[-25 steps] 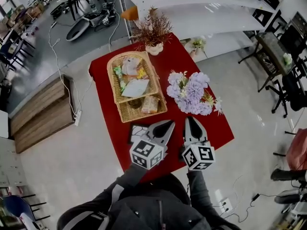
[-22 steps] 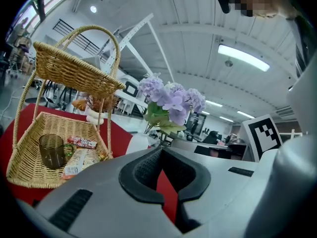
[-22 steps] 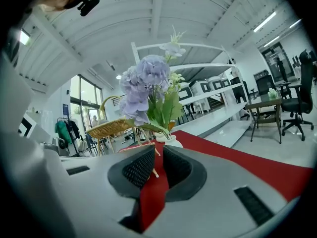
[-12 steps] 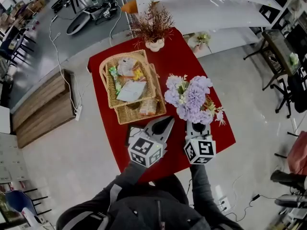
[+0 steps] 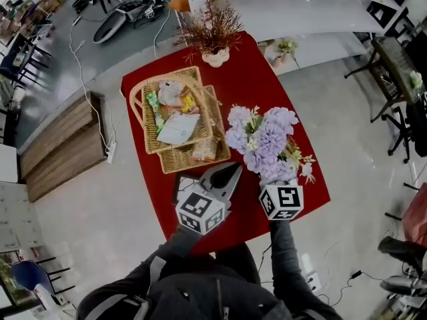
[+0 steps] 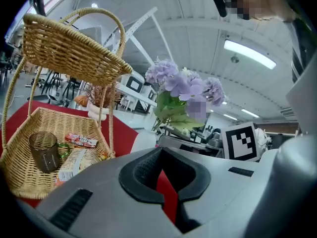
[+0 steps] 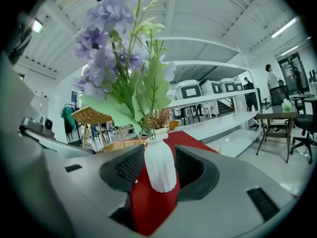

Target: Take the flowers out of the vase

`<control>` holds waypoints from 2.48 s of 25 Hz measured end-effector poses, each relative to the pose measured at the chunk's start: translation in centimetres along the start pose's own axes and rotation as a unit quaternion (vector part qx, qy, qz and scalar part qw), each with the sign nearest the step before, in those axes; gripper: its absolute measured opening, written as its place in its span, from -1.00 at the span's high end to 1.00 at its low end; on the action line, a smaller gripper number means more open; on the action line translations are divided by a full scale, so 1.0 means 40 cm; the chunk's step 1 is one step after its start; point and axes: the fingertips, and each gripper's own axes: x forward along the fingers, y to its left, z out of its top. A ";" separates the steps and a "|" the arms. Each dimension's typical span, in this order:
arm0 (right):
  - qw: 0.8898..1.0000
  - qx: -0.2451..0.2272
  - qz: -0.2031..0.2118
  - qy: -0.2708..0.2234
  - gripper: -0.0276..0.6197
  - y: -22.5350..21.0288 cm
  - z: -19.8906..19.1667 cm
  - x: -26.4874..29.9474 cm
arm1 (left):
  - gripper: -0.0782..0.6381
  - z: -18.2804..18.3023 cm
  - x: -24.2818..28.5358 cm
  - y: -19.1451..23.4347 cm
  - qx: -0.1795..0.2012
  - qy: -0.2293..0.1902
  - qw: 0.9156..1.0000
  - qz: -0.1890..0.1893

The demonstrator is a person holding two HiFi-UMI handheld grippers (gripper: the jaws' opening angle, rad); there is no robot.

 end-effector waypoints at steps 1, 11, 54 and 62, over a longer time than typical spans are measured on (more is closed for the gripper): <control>1.000 -0.002 0.002 -0.004 0.44 -0.002 0.006 0.007 | 0.76 -0.001 0.001 0.002 0.000 0.001 1.000 0.000; 0.998 -0.043 0.025 -0.033 0.40 0.009 0.086 0.062 | 0.76 0.009 -0.014 0.024 -0.004 0.002 1.000 0.011; 0.998 -0.042 0.018 -0.052 0.86 0.012 0.171 0.057 | 0.76 0.018 -0.055 0.005 -0.008 -0.009 1.000 0.013; 0.997 -0.057 0.001 -0.061 0.86 0.018 0.210 0.036 | 0.76 0.033 -0.096 -0.001 -0.008 -0.022 1.000 0.011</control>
